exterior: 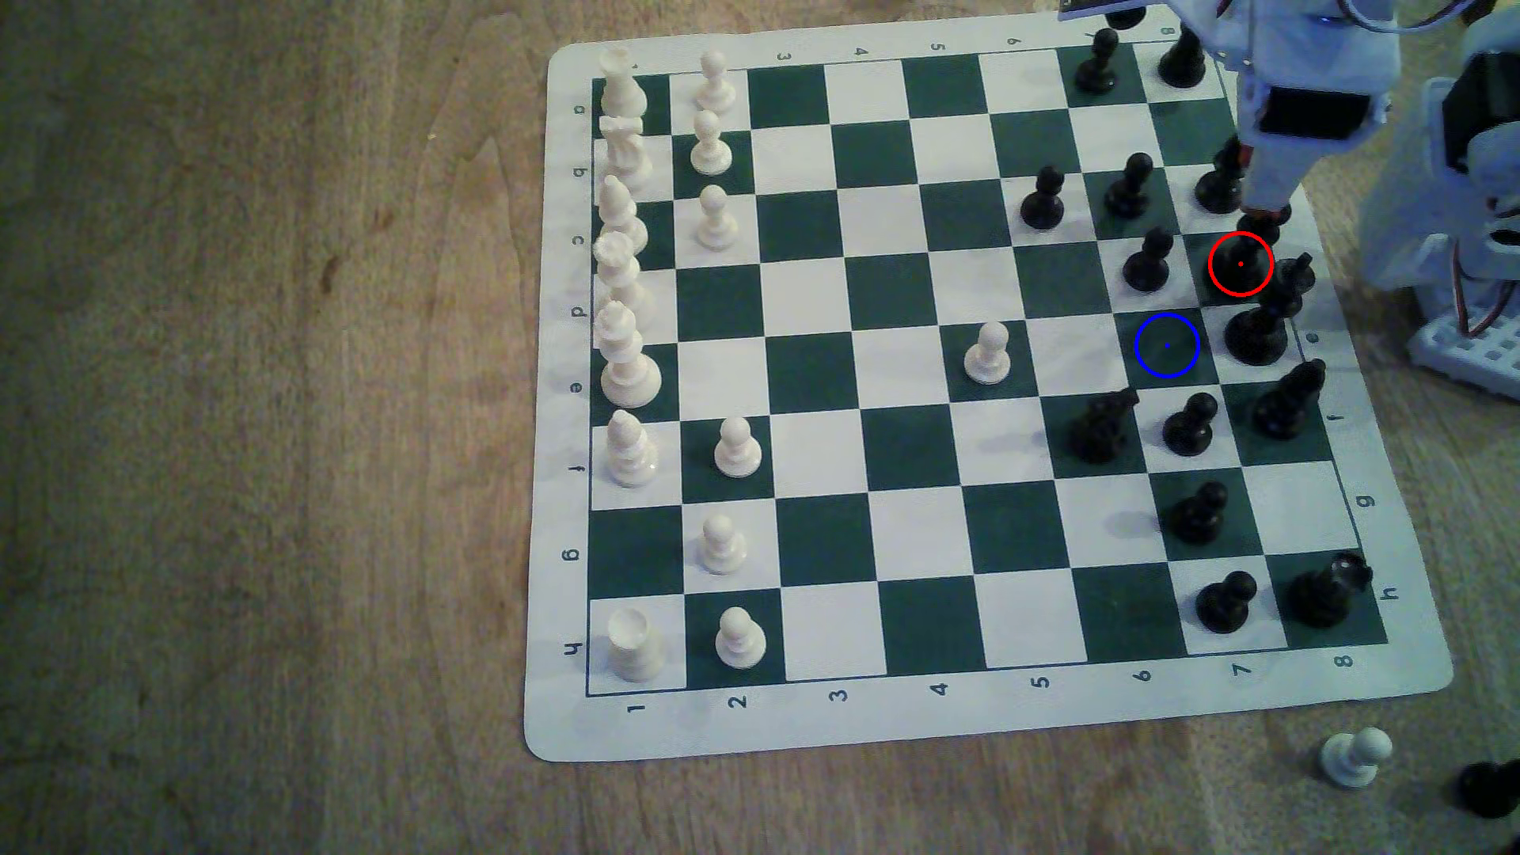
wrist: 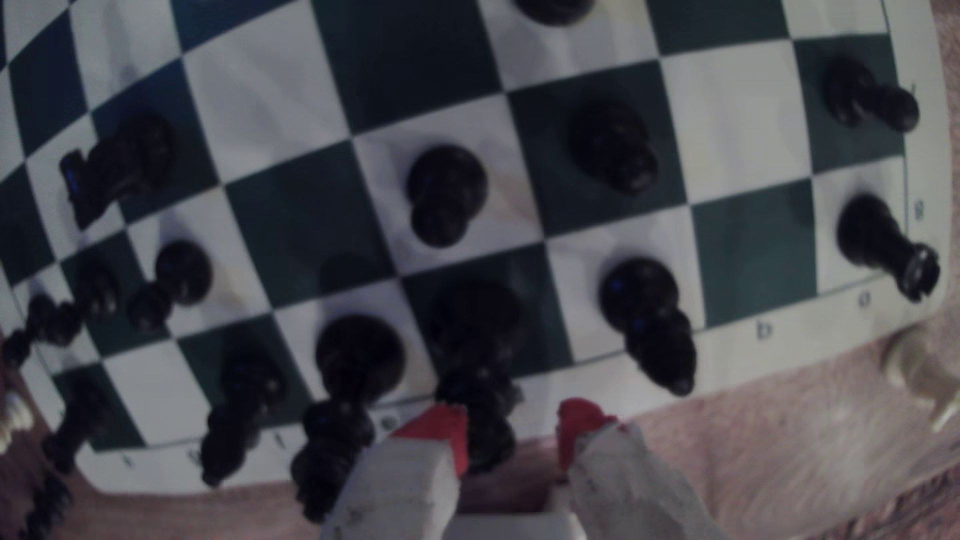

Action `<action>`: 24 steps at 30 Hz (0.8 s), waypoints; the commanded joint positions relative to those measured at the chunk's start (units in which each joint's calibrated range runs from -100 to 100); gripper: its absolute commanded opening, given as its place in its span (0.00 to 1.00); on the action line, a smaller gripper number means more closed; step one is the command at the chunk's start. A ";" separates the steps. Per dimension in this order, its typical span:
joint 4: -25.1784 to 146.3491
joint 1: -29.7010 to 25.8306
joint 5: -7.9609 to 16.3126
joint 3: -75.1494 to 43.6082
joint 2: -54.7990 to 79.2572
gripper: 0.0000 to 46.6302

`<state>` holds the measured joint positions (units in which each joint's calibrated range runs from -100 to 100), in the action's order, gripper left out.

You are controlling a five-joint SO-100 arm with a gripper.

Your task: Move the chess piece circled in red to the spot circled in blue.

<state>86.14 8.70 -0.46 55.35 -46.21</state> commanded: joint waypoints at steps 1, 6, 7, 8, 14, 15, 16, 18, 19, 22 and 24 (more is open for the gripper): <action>0.68 0.25 -0.20 -0.50 -0.40 0.19; 0.11 -0.84 0.98 -0.50 -0.99 0.21; -0.63 -1.00 1.42 -0.78 -0.99 0.22; -0.96 -1.23 1.71 -0.87 -0.99 0.22; -1.70 -3.11 3.08 -1.05 -0.65 0.23; -0.96 -3.58 3.13 -1.14 -0.65 0.23; -0.30 -3.81 3.08 -1.14 -0.65 0.23; 0.43 -3.81 2.78 -1.14 -0.65 0.23; 0.76 -3.81 2.69 -1.05 -0.65 0.23; 1.83 -3.89 2.59 -0.41 -0.74 0.22; 1.66 -3.89 2.59 0.76 -1.07 0.22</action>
<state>87.49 5.09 2.27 55.63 -46.21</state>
